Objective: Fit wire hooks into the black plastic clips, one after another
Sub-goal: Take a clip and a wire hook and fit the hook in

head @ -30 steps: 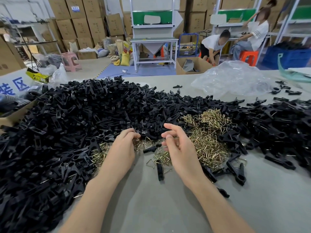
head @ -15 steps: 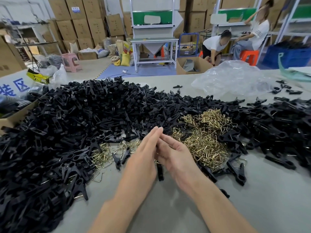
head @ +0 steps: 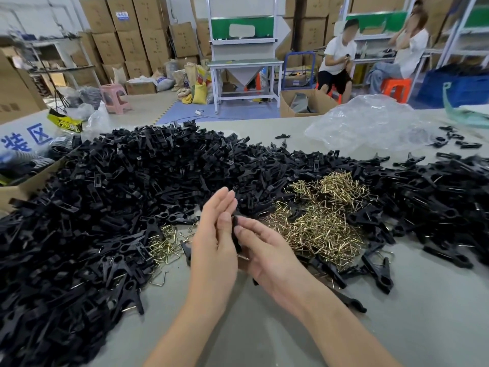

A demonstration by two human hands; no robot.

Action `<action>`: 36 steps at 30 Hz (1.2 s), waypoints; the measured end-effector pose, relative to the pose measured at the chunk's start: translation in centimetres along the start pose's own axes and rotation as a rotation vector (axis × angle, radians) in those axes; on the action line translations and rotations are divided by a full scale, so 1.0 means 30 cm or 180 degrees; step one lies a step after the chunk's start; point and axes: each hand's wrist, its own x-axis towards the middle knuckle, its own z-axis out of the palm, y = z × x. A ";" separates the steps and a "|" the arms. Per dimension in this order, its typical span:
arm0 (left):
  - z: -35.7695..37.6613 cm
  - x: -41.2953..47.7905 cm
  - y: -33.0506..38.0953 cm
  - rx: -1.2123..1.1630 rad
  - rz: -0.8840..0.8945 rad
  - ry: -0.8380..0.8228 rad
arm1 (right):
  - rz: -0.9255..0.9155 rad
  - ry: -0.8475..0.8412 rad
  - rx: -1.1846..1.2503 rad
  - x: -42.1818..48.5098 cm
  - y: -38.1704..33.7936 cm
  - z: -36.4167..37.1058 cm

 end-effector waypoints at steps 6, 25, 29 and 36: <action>-0.018 -0.006 -0.038 0.0689 -0.0444 -0.0112 | -0.0197 0.0154 0.0197 -0.005 -0.029 -0.017; -0.031 0.027 0.005 -0.0662 -0.0839 -0.0146 | -0.0514 0.0641 -0.0263 0.018 -0.047 -0.065; -0.023 0.035 -0.015 -0.0932 -0.1001 -0.0345 | -0.0425 0.0525 0.0125 0.018 -0.049 -0.060; -0.027 0.035 -0.010 -0.0744 -0.0898 -0.0495 | -0.0449 0.0462 0.0480 0.008 -0.067 -0.076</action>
